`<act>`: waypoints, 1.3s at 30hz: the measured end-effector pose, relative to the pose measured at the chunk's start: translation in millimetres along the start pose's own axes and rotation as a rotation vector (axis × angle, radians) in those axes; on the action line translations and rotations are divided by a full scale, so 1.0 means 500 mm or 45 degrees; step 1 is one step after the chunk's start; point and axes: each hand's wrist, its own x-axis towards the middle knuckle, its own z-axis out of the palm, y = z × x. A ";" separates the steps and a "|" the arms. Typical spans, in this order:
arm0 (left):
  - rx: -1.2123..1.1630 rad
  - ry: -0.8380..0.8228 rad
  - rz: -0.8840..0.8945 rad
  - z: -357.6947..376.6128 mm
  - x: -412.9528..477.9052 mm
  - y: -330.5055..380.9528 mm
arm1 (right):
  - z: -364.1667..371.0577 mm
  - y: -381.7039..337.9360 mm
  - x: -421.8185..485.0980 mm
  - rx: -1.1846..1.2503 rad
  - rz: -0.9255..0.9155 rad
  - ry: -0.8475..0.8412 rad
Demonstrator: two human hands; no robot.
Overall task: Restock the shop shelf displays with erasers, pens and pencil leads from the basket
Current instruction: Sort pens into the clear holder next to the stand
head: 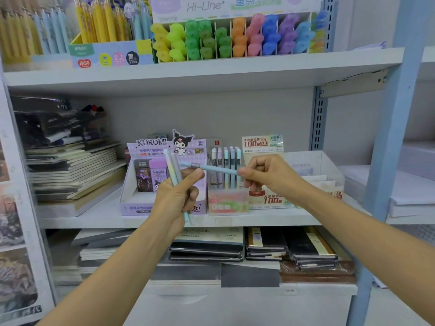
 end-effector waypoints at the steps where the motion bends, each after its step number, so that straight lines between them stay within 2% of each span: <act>1: -0.065 0.015 0.029 0.005 -0.001 0.000 | 0.008 0.004 -0.004 -0.010 0.012 -0.044; 5: -0.076 -0.008 0.092 0.017 -0.011 0.001 | 0.038 0.012 -0.017 -0.055 0.018 -0.306; 7: -0.012 -0.043 0.114 0.017 -0.015 0.000 | 0.045 0.005 -0.018 -0.148 -0.011 -0.344; 9: 0.071 -0.066 0.118 0.018 -0.019 0.000 | 0.050 -0.010 -0.009 -0.199 -0.109 -0.206; 11: 0.165 -0.067 0.100 0.020 -0.018 -0.002 | 0.055 -0.029 0.006 -0.122 -0.191 -0.036; 16: 0.340 -0.153 0.059 0.023 -0.015 0.001 | 0.079 -0.060 0.038 -0.096 -0.227 -0.045; 18: 0.341 -0.157 0.030 0.017 -0.008 0.012 | 0.074 -0.068 0.052 -0.047 -0.224 0.014; 22: 0.152 -0.118 -0.117 -0.008 0.017 0.030 | 0.030 -0.089 0.088 0.108 -0.260 0.305; 25: 0.093 -0.130 -0.144 -0.027 0.025 0.026 | 0.009 -0.075 0.108 0.047 -0.247 0.422; 31: 0.246 -0.380 -0.048 -0.057 0.019 0.004 | 0.047 -0.010 0.126 -0.175 -0.181 0.390; 39: 0.223 -0.395 -0.119 -0.074 0.034 -0.011 | 0.045 0.003 0.140 -0.371 -0.166 0.182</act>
